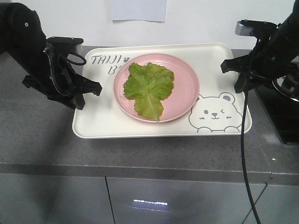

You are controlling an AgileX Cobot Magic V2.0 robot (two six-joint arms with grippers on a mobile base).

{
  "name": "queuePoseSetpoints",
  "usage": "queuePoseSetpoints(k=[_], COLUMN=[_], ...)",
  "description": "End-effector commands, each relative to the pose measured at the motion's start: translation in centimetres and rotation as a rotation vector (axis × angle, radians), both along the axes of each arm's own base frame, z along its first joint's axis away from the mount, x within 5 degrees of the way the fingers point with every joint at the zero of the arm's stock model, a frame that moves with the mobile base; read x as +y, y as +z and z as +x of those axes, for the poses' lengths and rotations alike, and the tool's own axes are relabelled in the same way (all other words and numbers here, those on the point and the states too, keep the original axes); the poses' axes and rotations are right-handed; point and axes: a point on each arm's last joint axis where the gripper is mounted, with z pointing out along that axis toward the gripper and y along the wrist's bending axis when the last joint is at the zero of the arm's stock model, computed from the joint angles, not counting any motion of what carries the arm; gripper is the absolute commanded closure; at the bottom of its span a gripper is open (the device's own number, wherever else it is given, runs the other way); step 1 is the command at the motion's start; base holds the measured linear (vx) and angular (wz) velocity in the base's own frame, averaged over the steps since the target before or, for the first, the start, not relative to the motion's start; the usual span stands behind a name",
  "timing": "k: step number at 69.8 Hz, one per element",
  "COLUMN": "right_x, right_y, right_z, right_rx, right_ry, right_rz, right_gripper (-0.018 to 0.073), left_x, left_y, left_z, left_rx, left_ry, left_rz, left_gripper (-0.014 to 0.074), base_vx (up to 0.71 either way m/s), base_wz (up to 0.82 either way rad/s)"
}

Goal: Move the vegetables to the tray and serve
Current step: 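Approach the counter edge with the tray held in both grippers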

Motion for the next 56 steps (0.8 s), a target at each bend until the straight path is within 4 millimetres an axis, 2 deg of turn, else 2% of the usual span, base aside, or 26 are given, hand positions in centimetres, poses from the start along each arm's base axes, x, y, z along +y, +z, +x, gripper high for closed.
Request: queuePoseSetpoints(k=[1, 56], right_x=[0.75, 0.75], right_y=[3.06, 3.06], right_z=[-1.49, -1.49], right_rx=[-0.064, -0.064], right_ry=[0.039, 0.039], right_rz=[0.063, 0.063], right_gripper=[0.0569, 0.0569], left_x=[-0.86, -0.86], left_y=[3.37, 3.37], left_z=[-1.05, -1.05], left_rx=[-0.116, -0.116], left_ry=[-0.034, -0.034], left_rz=[-0.100, -0.100], left_gripper=[0.0602, 0.0602], base_vx=[0.06, 0.06], base_wz=[-0.03, -0.02])
